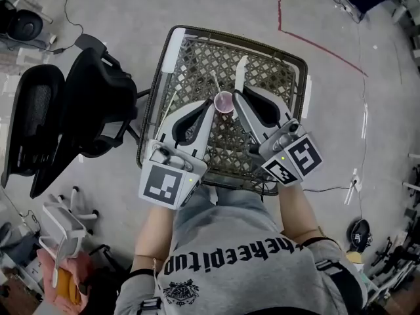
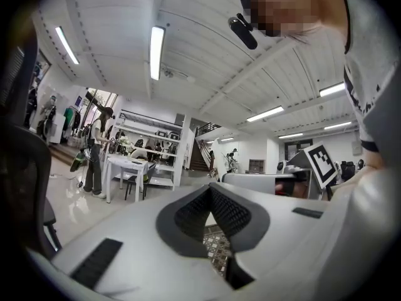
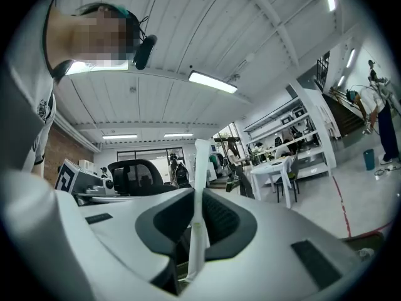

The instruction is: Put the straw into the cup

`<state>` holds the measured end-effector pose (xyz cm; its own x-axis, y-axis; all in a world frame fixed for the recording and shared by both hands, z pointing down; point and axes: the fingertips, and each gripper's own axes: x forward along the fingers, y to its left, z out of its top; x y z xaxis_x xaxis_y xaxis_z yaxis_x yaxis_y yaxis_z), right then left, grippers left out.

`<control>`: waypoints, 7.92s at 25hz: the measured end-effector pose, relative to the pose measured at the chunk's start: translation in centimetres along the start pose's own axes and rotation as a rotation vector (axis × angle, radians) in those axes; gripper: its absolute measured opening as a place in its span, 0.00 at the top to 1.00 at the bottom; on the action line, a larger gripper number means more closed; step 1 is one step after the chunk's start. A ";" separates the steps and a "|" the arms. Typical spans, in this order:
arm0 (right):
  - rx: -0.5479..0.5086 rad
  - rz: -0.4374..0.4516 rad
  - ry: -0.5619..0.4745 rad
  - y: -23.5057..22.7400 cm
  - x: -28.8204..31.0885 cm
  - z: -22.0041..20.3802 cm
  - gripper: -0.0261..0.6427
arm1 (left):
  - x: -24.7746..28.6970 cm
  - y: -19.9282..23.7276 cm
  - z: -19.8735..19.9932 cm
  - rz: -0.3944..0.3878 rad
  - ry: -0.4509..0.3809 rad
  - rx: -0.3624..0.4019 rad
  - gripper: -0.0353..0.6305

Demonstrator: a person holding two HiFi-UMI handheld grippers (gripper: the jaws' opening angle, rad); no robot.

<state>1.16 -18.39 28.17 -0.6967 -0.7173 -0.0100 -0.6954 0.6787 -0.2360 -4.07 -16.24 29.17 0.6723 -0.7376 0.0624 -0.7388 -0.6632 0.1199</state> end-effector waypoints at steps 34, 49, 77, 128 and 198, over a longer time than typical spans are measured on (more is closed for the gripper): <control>0.073 0.060 0.085 -5.2 3.2 -9.9 0.87 | -1.1 0.1 -6.0 0.169 0.105 -0.034 0.91; 0.063 0.037 0.134 -7.2 4.0 -15.0 0.87 | -0.6 0.8 -8.8 0.189 0.131 -0.059 0.91; -0.021 0.004 0.188 -8.0 3.9 -21.6 0.87 | 0.2 1.3 -12.5 0.183 0.160 -0.098 0.91; -0.049 -0.067 0.157 -2.0 -2.5 -13.1 0.96 | -2.5 -3.9 -7.7 0.019 0.129 -0.025 0.91; -0.161 -0.308 -0.105 14.3 -15.1 0.8 0.95 | -11.0 -13.4 0.4 -0.378 -0.043 0.101 0.91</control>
<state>1.88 2.01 24.18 -0.4340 -0.8987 -0.0636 -0.8946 0.4382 -0.0874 -1.55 0.73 26.45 0.8968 -0.4423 -0.0087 -0.4420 -0.8966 0.0279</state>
